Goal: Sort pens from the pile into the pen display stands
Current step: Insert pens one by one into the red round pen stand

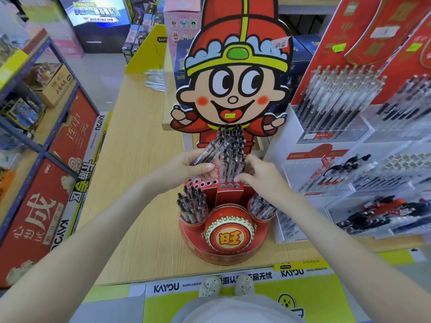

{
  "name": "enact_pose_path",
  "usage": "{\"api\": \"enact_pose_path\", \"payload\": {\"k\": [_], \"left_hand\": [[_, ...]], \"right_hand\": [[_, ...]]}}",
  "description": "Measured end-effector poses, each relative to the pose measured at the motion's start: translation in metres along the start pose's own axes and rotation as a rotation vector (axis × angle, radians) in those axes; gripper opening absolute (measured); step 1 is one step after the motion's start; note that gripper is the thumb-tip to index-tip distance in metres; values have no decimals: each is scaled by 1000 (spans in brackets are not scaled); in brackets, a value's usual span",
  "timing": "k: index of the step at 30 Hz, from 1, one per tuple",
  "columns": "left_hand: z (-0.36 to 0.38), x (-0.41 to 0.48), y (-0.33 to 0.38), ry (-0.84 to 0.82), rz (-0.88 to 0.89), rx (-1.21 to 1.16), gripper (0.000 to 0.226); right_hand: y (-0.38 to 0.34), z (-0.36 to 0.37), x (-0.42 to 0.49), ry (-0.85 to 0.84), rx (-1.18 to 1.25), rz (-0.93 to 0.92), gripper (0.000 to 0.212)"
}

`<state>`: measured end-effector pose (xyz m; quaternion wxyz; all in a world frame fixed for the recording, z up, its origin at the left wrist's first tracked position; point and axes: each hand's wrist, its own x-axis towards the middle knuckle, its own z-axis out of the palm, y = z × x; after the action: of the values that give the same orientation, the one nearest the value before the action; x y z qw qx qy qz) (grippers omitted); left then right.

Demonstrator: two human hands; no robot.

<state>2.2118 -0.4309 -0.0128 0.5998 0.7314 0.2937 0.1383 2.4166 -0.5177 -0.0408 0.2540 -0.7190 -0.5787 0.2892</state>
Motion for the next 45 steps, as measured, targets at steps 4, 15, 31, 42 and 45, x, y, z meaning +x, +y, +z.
{"api": "enact_pose_path", "payload": {"k": [4, 15, 31, 42, 45], "left_hand": [[-1, 0, -1, 3, -23, 10, 12], [3, 5, 6, -56, -5, 84, 15], [-8, 2, -5, 112, 5, 43, 14], [-5, -2, -6, 106, 7, 43, 11], [-4, -1, -5, 101, 3, 41, 10]], "right_hand": [[3, -5, 0, 26, -38, -33, 15], [-32, -17, -16, 253, 164, -164, 27], [-31, -10, -32, 58, 154, -190, 11], [-40, -21, -24, 25, 32, -281, 16], [-37, -24, -22, -14, -10, -307, 15]]}}
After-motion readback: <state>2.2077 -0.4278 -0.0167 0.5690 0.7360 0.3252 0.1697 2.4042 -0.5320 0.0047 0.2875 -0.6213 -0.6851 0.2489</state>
